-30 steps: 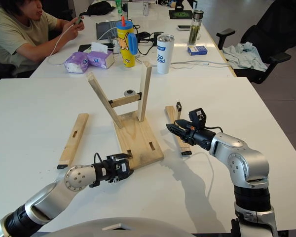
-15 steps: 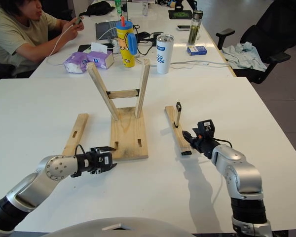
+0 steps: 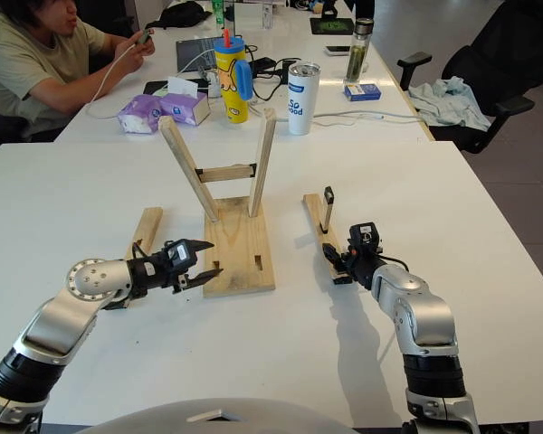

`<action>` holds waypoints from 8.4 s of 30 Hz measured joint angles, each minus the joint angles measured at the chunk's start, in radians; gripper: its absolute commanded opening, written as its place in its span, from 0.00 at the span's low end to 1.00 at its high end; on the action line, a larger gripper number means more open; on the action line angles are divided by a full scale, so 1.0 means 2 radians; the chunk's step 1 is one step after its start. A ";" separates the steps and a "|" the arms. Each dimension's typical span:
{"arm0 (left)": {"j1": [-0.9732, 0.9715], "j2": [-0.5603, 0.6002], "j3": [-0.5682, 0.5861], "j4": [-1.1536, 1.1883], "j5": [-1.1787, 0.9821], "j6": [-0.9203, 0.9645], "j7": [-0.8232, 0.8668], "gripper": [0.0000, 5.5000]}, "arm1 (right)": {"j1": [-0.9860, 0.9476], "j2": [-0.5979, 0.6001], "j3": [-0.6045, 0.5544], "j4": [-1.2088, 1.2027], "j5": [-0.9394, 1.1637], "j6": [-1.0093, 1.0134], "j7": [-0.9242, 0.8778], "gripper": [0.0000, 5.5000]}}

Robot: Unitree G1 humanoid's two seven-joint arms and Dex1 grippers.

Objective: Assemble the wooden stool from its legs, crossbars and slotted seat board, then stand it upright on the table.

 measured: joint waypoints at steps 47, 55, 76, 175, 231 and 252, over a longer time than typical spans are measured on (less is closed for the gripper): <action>-0.214 -0.106 0.240 0.080 -0.615 0.326 0.060 0.83 | -0.211 -0.053 -0.074 -0.026 0.503 0.148 0.207 0.37; -0.230 -0.098 0.241 0.079 -0.659 0.342 0.065 0.83 | -0.206 -0.081 -0.047 -0.026 0.482 0.146 0.242 0.37; -0.230 -0.065 0.242 0.084 -0.685 0.351 0.060 0.37 | -0.192 -0.128 -0.025 -0.022 0.457 0.144 0.318 0.37; -0.025 0.102 0.136 0.075 -0.199 0.076 -0.123 0.81 | -0.047 -0.042 0.245 0.085 -0.144 -0.268 0.300 0.80; -0.151 -0.115 0.352 0.027 -0.290 0.088 0.221 0.37 | 0.077 -0.024 0.179 -0.046 -0.028 -0.229 0.239 0.80; -0.177 -0.130 0.134 -0.127 -0.813 0.222 0.336 0.37 | -0.019 -0.123 -0.111 0.028 0.341 0.024 0.331 0.80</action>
